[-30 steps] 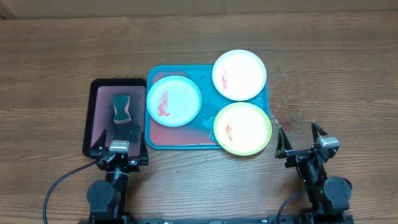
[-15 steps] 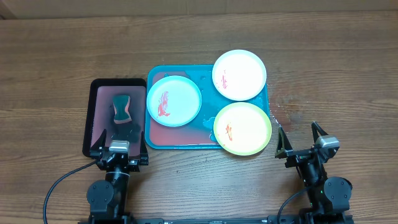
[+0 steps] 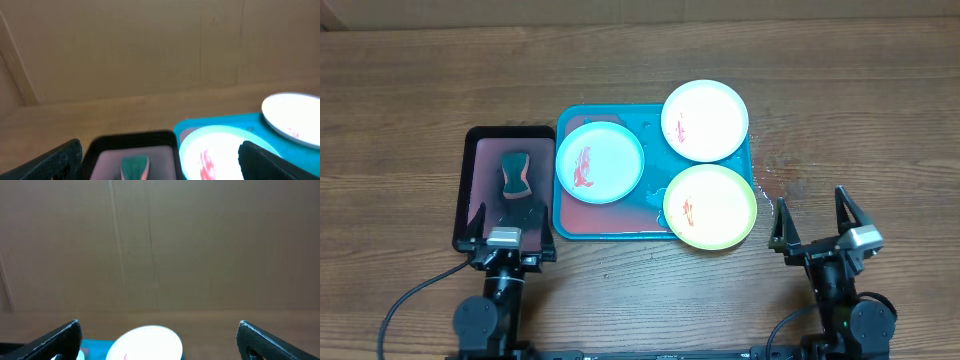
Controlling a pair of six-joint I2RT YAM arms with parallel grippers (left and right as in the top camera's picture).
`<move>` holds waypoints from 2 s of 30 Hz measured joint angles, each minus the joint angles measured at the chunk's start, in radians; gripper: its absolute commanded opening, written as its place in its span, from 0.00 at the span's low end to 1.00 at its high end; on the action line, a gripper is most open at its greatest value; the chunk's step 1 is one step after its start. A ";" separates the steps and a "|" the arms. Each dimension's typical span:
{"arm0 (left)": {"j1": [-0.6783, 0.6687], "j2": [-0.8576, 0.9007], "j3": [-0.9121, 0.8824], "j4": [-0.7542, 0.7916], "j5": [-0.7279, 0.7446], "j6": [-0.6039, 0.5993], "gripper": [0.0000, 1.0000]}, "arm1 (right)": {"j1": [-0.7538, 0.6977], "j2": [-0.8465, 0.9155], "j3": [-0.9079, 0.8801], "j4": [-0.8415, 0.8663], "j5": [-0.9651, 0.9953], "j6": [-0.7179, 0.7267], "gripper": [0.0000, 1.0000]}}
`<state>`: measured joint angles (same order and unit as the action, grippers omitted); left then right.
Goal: Clean dirty plates on tray and stack at the side
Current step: 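Reach left gripper to sponge and right gripper to white plate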
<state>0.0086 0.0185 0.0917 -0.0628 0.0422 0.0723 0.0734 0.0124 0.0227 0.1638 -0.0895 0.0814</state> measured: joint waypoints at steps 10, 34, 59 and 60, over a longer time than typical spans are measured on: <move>0.000 0.318 0.555 -0.437 0.000 -0.018 1.00 | -0.001 0.270 0.320 -0.073 -0.064 -0.003 1.00; 0.000 1.370 1.378 -1.058 0.159 -0.051 1.00 | 0.014 1.449 1.379 -0.764 -0.359 0.034 0.97; 0.069 1.512 1.378 -1.036 -0.238 -0.367 1.00 | 0.433 2.086 1.634 -0.882 -0.037 0.336 0.43; 0.071 1.512 1.378 -1.036 -0.243 -0.368 1.00 | 0.442 2.102 1.634 -0.882 -0.034 0.348 0.42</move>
<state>0.0795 1.5303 1.4693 -1.0985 -0.2008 -0.2955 0.5156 2.1143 1.6566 -0.7181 -0.1230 0.4297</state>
